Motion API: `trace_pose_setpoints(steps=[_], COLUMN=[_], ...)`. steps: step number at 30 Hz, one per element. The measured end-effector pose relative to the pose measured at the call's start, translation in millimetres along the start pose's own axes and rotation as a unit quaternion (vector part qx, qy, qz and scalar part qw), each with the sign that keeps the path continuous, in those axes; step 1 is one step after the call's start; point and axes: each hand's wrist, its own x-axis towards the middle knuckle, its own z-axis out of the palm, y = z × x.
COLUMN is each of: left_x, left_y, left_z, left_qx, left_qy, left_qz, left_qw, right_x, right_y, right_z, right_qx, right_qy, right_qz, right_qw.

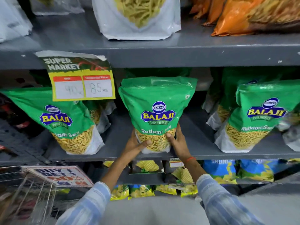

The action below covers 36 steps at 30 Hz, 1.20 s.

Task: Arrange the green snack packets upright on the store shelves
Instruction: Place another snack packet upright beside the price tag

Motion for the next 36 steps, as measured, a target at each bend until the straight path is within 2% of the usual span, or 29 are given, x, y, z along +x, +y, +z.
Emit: trace_pose_setpoints(steps=[16,28,30,31,34,36], left_x=[-0.6,-8.5,-15.7,-20.2,-30.3,-30.0], left_y=[3.7,7.0,13.1,16.9,31.0,46.1], left_z=[10.1,13.6,14.7,16.4,26.1,40.2], left_qx=[-0.035,-0.06,-0.017,0.037,0.191,0.227], left_qy=[-0.004,0.017,0.059,0.105,0.238,0.274], left_qz=[-0.003,0.045,0.072,0.095,0.202,0.275], left_qw=[0.999,0.997,0.996,0.989,0.931,0.893], right_x=[-1.6,-1.4,-4.0,-6.9,-18.3,-21.5], right_y=[4.8,2.4,-1.6,-4.8,-22.4,-39.6], right_z=[4.2,3.0,2.9,2.6,-1.9,-13.7], right_qx=[-0.006,0.028,0.061,0.074,0.077,0.057], right_qy=[0.022,0.013,0.036,0.061,0.163,0.215], right_qz=[0.003,-0.023,-0.036,-0.047,-0.091,-0.145], right_qw=[1.0,0.999,0.997,0.994,0.979,0.964])
